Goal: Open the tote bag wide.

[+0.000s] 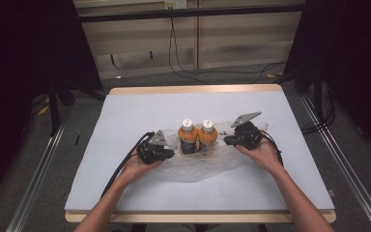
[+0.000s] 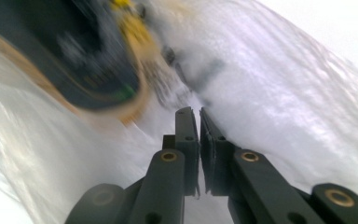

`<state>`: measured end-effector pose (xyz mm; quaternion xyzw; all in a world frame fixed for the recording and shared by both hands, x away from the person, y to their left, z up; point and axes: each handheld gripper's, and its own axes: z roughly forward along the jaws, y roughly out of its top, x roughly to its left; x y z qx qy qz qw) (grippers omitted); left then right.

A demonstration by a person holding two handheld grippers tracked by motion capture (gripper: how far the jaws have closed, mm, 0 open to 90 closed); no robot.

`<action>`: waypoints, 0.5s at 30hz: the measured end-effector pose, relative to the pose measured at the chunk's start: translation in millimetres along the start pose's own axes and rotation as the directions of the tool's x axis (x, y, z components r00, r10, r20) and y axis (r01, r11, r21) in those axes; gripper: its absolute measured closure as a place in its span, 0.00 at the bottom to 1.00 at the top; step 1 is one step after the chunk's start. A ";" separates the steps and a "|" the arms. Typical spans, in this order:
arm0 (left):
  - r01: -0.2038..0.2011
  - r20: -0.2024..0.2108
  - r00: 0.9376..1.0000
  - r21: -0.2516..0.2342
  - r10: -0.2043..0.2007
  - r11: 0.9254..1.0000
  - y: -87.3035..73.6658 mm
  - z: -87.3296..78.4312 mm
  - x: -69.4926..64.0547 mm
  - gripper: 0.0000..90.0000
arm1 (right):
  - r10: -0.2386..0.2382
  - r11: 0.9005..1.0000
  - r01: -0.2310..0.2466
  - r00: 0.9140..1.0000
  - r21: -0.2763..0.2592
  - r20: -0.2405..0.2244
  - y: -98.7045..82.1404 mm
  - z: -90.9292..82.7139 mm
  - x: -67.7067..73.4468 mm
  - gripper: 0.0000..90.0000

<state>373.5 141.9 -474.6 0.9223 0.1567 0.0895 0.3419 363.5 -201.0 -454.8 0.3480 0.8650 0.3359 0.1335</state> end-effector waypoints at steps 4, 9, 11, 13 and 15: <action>0.021 0.019 1.000 -0.012 -0.021 1.000 -2.1 -0.2 4.1 0.93 | -0.025 0.998 0.025 1.000 0.049 -0.007 -6.5 8.1 0.0 0.94; -0.007 0.033 0.999 0.030 0.006 1.000 -7.2 -7.5 14.4 0.93 | -0.075 0.992 0.075 0.997 0.100 -0.005 -10.2 13.0 0.7 0.99; -0.001 0.019 1.000 0.025 0.000 1.000 -5.9 -6.5 11.6 0.93 | -0.092 0.988 0.087 0.995 0.124 0.033 -10.6 10.6 0.5 1.00; -0.033 0.011 0.999 0.060 0.032 0.998 -4.3 -8.5 11.4 0.92 | -0.112 0.983 0.103 0.992 0.149 0.051 -11.9 7.9 -1.7 1.00; 0.013 -0.015 1.000 0.036 -0.012 0.999 -6.5 -8.9 9.8 0.92 | -0.114 0.981 0.101 0.991 0.163 0.069 -14.2 4.9 -4.4 1.00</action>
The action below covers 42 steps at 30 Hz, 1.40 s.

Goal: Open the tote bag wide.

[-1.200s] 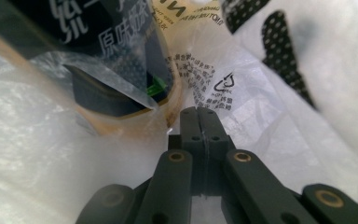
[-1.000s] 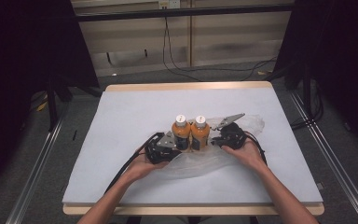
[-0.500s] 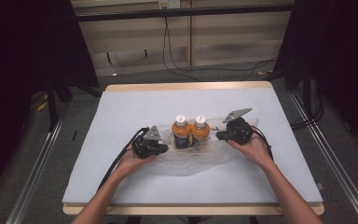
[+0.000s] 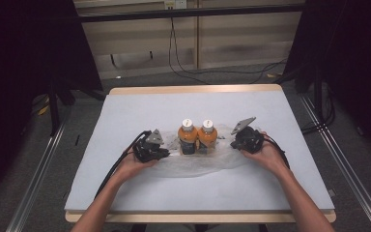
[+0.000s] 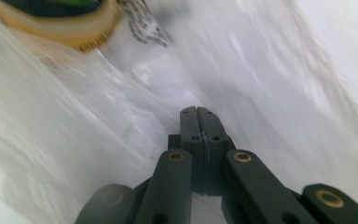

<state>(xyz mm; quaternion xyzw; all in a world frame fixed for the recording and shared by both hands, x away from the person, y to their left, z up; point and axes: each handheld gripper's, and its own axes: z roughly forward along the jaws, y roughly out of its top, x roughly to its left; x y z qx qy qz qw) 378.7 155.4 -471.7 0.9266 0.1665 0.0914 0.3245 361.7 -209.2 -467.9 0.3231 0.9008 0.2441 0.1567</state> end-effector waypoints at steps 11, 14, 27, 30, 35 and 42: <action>0.009 -0.047 0.999 0.024 -0.008 1.000 -10.4 -9.9 5.2 0.92 | 0.014 1.000 -0.015 0.999 0.024 0.035 -13.9 -8.4 -11.6 1.00; 0.039 -0.035 0.999 0.008 -0.039 0.999 -15.3 -12.7 5.4 0.93 | 0.037 0.999 -0.037 0.999 0.009 0.024 -20.0 -10.3 -17.8 1.00; 0.053 0.054 0.997 -0.028 -0.052 0.998 -19.3 -26.3 -10.3 0.95 | 0.105 0.994 -0.105 0.994 -0.020 0.007 -30.1 -17.0 -27.6 1.00; 0.041 0.066 0.997 -0.070 -0.037 0.997 -10.4 -32.3 -13.3 0.93 | 0.113 0.992 -0.114 0.994 -0.062 -0.008 -28.3 -20.7 -27.8 1.00; -0.011 0.040 0.999 -0.111 0.016 0.994 24.3 -50.3 -17.4 0.90 | 0.080 0.987 -0.086 0.995 -0.135 -0.054 -10.2 -36.3 -16.1 1.00; -0.054 0.113 0.992 -0.026 0.056 0.998 43.8 -23.9 0.2 0.99 | 0.008 0.988 -0.027 0.992 -0.150 -0.126 20.4 -38.5 7.0 1.00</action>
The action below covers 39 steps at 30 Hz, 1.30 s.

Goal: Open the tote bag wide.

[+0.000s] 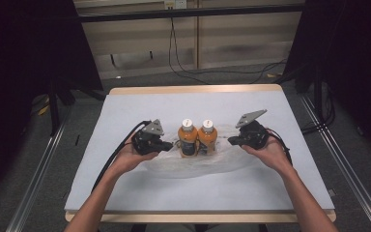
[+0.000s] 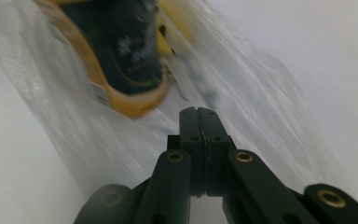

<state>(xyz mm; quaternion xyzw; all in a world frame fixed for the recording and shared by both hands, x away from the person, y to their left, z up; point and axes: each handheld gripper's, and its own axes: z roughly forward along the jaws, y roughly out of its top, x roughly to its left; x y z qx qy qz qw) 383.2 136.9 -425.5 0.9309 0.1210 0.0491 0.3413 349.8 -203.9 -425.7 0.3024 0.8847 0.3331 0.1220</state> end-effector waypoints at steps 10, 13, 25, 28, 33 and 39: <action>0.007 -0.040 0.999 0.135 -0.002 0.991 -6.5 37.2 0.0 1.00 | -0.017 0.984 0.019 1.000 0.174 -0.015 -3.1 49.0 8.7 1.00; 0.020 -0.114 0.994 0.183 0.001 0.983 -12.3 35.6 5.4 1.00 | -0.045 0.976 0.042 0.999 0.213 0.009 -2.3 46.7 10.7 1.00; 0.032 -0.180 0.984 0.207 0.005 0.978 -44.6 9.2 13.2 1.00 | -0.133 0.937 0.089 0.985 0.339 0.107 -12.1 32.8 2.9 1.00; 0.060 -0.168 0.985 0.180 -0.029 0.982 -49.4 6.1 13.7 1.00 | -0.097 0.939 0.046 0.986 0.340 0.136 -22.7 23.8 -11.0 1.00; 0.041 -0.156 0.988 0.190 -0.011 0.981 -47.2 6.6 10.0 1.00 | -0.072 0.943 0.021 0.987 0.331 0.142 -30.3 17.5 -19.3 1.00; 0.060 -0.132 0.991 0.153 -0.040 0.986 -48.1 7.1 10.3 1.00 | -0.079 0.941 0.024 0.986 0.338 0.149 -34.8 13.7 -23.9 1.00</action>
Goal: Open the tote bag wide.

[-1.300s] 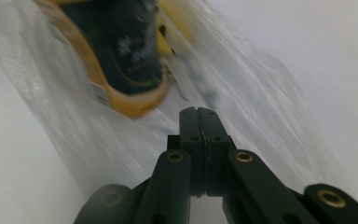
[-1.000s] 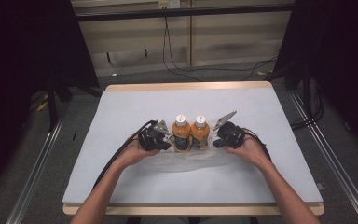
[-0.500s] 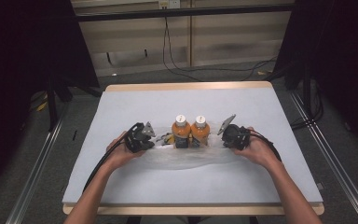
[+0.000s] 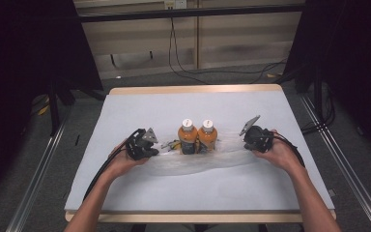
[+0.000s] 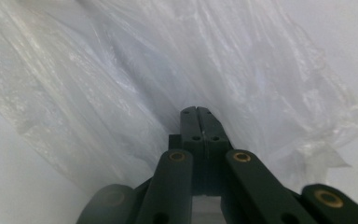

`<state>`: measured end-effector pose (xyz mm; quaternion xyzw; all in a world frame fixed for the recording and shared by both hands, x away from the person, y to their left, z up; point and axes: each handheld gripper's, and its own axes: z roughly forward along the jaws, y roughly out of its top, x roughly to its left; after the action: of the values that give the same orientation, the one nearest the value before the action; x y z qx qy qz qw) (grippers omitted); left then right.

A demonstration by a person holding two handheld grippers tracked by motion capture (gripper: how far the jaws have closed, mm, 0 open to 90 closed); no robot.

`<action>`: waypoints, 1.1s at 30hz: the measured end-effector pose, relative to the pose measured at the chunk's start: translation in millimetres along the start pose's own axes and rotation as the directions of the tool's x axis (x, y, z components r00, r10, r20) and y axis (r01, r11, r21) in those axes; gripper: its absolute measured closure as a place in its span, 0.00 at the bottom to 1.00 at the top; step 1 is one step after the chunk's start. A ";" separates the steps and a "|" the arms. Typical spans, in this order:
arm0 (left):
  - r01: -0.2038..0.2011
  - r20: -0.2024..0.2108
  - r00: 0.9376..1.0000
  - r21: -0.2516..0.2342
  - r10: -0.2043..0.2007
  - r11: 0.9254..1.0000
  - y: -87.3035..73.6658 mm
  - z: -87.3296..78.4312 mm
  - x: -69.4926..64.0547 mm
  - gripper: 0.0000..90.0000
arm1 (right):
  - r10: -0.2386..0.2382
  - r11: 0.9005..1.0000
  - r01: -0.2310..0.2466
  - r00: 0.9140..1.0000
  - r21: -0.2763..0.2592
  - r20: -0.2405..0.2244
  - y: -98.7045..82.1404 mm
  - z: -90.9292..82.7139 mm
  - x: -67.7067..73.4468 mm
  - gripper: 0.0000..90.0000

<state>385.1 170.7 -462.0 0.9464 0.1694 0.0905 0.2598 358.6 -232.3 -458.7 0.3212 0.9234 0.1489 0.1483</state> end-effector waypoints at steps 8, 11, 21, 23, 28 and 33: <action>0.067 0.071 0.996 -0.069 -0.062 0.995 -2.4 3.9 -0.2 1.00 | 0.071 0.997 -0.071 0.997 -0.037 -0.020 -17.2 -2.5 -15.4 1.00; 0.071 0.049 0.996 -0.054 -0.068 0.996 -5.8 1.3 2.4 1.00 | 0.055 0.998 -0.055 0.998 -0.028 -0.006 -17.6 -3.0 -15.8 1.00; 0.129 0.027 0.991 -0.064 -0.128 0.990 -31.0 -12.2 4.8 1.00 | 0.096 0.992 -0.097 0.995 -0.082 -0.014 -30.0 -3.7 -21.8 1.00; 0.133 0.025 0.991 -0.075 -0.131 0.988 -33.7 -12.9 4.1 1.00 | 0.084 0.994 -0.083 0.996 -0.070 0.005 -28.5 -3.9 -19.7 1.00; 0.131 0.010 0.991 -0.071 -0.131 0.989 -36.5 -15.3 2.2 1.00 | 0.081 0.994 -0.081 0.997 -0.068 0.009 -28.7 -4.1 -18.3 1.00; 0.180 0.008 0.984 -0.097 -0.180 0.979 -38.4 -14.5 -0.5 1.00 | 0.079 0.995 -0.077 0.997 -0.066 0.024 -27.8 -3.9 -16.5 1.00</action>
<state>370.4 208.2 -469.8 0.9134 0.2497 0.0750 0.3126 354.2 -264.3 -462.5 0.3540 0.9027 0.1803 0.1650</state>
